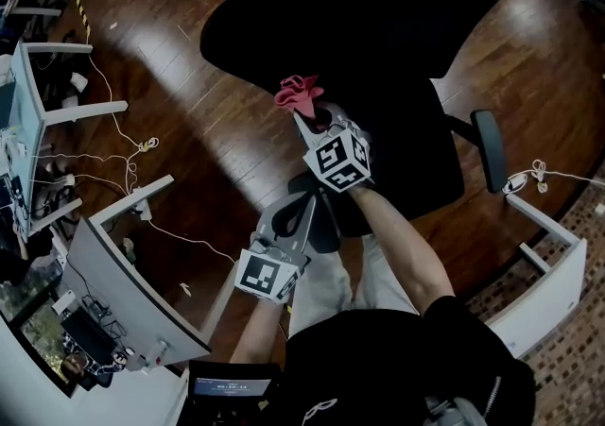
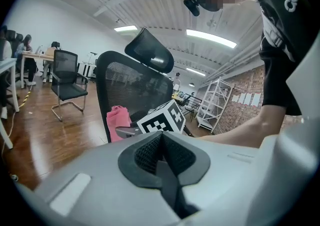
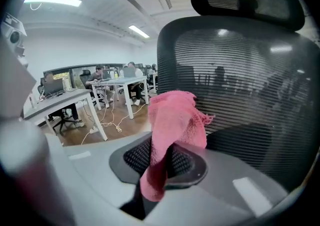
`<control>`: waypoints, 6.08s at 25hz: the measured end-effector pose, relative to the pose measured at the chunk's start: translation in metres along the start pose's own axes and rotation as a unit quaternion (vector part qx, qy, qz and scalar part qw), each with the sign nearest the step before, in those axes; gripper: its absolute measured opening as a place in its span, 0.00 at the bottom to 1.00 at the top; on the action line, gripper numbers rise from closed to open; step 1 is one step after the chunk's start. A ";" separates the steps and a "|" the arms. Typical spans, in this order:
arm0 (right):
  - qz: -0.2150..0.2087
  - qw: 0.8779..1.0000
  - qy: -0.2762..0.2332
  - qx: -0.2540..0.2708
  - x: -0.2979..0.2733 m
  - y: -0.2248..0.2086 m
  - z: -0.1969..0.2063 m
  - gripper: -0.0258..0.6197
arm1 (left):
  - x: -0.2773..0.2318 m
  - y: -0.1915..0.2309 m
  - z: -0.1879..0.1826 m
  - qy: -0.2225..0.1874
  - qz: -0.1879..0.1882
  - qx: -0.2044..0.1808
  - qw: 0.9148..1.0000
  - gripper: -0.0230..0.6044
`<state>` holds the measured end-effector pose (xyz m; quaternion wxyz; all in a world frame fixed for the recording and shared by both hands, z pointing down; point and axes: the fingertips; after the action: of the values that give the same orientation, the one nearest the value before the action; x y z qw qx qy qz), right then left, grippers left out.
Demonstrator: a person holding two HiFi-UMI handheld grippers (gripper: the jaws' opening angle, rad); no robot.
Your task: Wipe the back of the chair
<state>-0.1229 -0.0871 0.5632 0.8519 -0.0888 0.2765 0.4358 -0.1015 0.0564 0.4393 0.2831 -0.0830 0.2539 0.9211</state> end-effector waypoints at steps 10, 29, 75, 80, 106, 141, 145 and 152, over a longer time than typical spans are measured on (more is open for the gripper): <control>0.041 0.999 -0.016 -0.016 0.000 -0.043 0.027 0.12 | 0.002 -0.011 0.020 0.009 0.002 0.002 1.000 0.02; 0.195 0.978 0.023 -0.069 0.071 -0.278 0.136 0.12 | -0.043 -0.046 0.030 0.031 0.003 -0.012 0.999 0.02; -0.012 1.000 0.019 0.018 -0.028 0.037 0.092 0.12 | 0.064 -0.003 0.067 0.018 -0.035 0.023 0.999 0.02; -0.035 0.999 0.016 0.034 -0.028 0.047 0.096 0.12 | 0.056 -0.006 0.067 0.024 -0.026 0.021 0.999 0.02; 0.180 0.977 0.055 -0.099 0.078 -0.300 0.202 0.12 | -0.080 -0.070 0.040 0.028 -0.003 0.011 1.000 0.02; -0.002 0.984 -0.167 -0.064 0.109 -0.068 -0.146 0.12 | 0.027 -0.033 0.037 -0.049 -0.018 0.011 0.999 0.02; -0.035 0.983 -0.177 -0.027 0.092 -0.026 -0.188 0.12 | 0.044 -0.026 0.035 -0.062 -0.027 0.013 0.998 0.02; -0.029 0.985 -0.169 -0.021 0.063 -0.018 -0.220 0.12 | 0.083 -0.007 0.042 -0.074 -0.053 0.026 0.996 0.02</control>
<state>-0.1663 -0.1405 0.3442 0.8965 -0.0397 0.1168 0.4255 -0.1671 0.1224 0.4474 0.3514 -0.0209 0.2511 0.9017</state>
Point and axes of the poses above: the fingertips, and each gripper's own axes: x backward along the fingers, y to its left, z out of its underside, and after that the axes turned 11 degrees about z, right-handed
